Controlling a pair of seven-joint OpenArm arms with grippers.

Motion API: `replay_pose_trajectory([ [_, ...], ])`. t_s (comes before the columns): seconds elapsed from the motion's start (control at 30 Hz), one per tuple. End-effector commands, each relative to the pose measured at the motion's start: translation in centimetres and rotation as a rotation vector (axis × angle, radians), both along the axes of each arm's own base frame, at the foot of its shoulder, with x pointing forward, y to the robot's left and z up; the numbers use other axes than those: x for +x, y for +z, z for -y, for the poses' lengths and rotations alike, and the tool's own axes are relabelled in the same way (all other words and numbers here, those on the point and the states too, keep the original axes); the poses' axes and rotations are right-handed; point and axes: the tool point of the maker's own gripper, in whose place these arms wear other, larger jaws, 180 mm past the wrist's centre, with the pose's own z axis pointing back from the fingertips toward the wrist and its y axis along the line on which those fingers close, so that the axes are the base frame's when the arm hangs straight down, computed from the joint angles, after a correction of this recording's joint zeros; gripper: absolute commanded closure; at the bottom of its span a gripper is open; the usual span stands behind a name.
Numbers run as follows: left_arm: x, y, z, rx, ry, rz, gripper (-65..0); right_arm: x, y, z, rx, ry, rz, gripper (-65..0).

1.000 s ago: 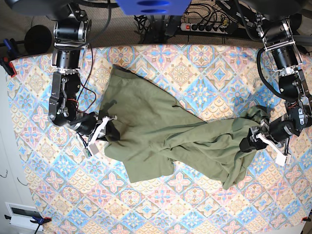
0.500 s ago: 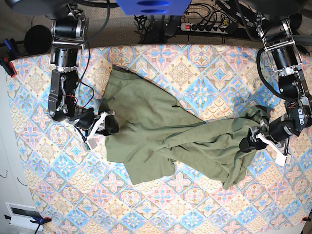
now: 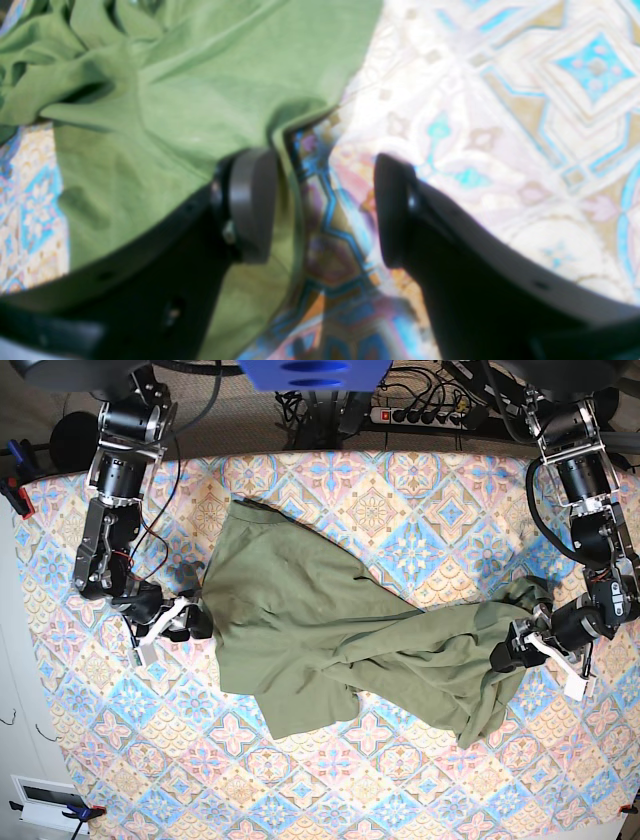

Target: Layout the t-shirt on the table in an organized manner, then fold the t-shirt properly

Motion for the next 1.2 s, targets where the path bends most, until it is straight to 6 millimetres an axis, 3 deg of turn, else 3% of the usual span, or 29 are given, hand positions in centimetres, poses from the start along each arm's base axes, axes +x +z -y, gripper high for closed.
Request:
replay_pose_trajectory([
  [0.0, 0.8, 1.9, -0.5, 0.006, 0.005, 0.059, -45.7, 1.4, 2.0, -0.2, 0.020, 0.005, 0.070, -30.8],
  [0.13, 0.8, 1.7, 0.0, -0.010, 0.001, 0.059, -45.7, 1.3, 1.8, -0.3, 0.021, 0.009, 0.064, -29.8],
  [0.23, 0.9, 1.7, 0.2, -0.013, 0.000, 0.059, -45.7, 1.1, 0.9, -1.6, 0.023, 0.045, 0.038, -27.6],
  [0.43, 0.9, 1.7, 0.2, -0.013, 0.000, 0.059, -45.7, 0.6, -0.3, -2.1, 0.031, 0.057, -0.002, -9.5],
  [0.57, 0.9, 1.7, 0.2, -0.013, 0.000, 0.059, -45.7, 0.4, -1.0, -1.8, 0.043, 0.043, -0.027, -3.7],
  [0.7, 1.0, 1.8, 0.1, -0.013, 0.001, 0.063, -45.7, 2.5, 1.7, -1.5, 0.036, 0.038, 0.051, -3.5],
  [0.93, 1.2, 2.5, -0.5, -0.055, 0.047, 0.096, -45.7, 7.8, 9.4, 3.0, 0.036, -0.067, 0.211, -3.5],
  [1.03, 1.3, 2.7, -0.7, -0.063, 0.060, 0.104, -45.7, 10.6, 14.5, 3.2, 0.024, -0.059, 0.314, -3.5],
  [1.1, 1.3, 2.7, -0.7, -0.064, 0.059, 0.104, -45.7, 12.0, 17.7, 4.6, -0.009, -0.065, 0.360, -3.5],
  [1.17, 1.2, 2.7, -0.7, -0.064, 0.058, 0.103, -45.7, 12.3, 17.4, 4.4, -0.038, -0.030, 0.297, -3.5],
])
